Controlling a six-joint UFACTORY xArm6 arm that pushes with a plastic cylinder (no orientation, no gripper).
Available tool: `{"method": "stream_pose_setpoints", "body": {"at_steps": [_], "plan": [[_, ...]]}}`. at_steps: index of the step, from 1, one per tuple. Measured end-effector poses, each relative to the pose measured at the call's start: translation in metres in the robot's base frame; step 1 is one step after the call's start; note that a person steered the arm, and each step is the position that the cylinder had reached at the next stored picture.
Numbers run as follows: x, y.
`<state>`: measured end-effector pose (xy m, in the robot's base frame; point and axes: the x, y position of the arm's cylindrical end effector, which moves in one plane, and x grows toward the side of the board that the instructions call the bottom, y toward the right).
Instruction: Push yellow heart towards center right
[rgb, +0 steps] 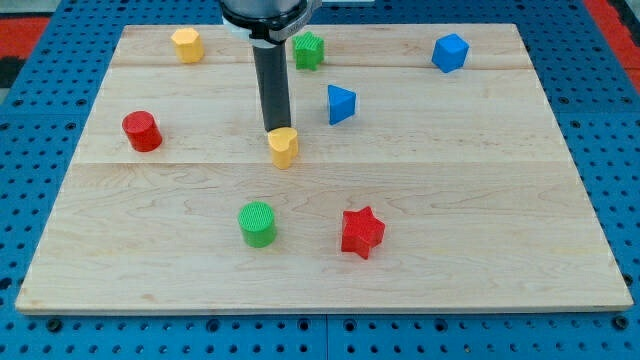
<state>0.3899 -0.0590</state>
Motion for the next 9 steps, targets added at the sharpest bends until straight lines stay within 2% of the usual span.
{"method": "stream_pose_setpoints", "body": {"at_steps": [1,4,9], "plan": [[0.017,-0.013],[0.056,0.027],[0.118,0.193]]}}
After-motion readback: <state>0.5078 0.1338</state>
